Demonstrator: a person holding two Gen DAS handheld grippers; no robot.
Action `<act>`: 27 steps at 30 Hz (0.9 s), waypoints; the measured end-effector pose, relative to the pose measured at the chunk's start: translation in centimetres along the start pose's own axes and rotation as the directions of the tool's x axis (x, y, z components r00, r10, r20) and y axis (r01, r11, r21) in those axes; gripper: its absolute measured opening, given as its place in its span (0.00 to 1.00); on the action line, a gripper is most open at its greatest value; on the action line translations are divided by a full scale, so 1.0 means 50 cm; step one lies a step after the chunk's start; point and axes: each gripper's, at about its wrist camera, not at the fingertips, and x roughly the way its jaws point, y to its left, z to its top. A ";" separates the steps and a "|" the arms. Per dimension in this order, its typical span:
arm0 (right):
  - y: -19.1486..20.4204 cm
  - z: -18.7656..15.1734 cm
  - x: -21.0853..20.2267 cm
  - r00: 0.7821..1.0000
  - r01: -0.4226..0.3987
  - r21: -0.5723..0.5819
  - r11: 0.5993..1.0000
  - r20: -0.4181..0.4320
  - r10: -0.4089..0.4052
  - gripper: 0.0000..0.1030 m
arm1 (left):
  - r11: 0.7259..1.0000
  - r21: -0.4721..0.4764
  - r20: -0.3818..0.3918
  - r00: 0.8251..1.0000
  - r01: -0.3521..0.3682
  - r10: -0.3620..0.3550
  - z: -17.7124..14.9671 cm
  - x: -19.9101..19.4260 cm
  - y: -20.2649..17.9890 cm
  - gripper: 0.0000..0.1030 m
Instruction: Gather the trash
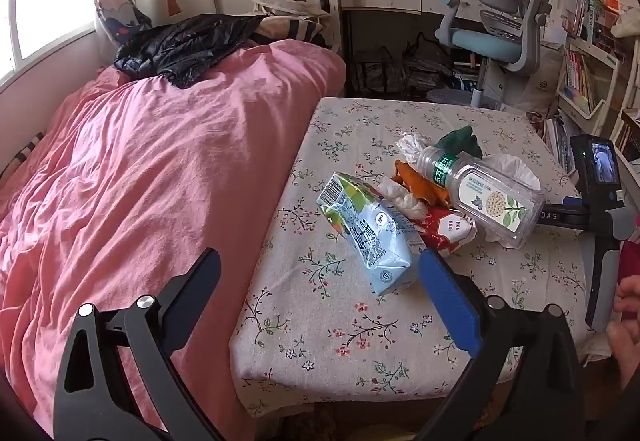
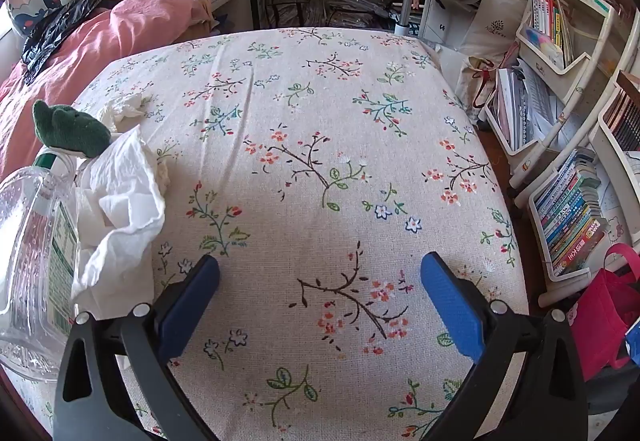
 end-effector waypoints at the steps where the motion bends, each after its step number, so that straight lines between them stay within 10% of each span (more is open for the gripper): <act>1: -0.001 0.000 0.001 1.000 -0.006 0.004 1.000 -0.006 0.006 0.94 | 1.000 -0.001 -0.001 1.000 -0.004 0.004 0.000 0.000 0.001 0.93; 27: -0.010 -0.021 -0.068 1.000 -0.019 0.049 0.999 -0.017 0.020 0.93 | 0.997 0.080 0.074 0.997 -0.020 0.014 0.000 0.000 -0.032 0.93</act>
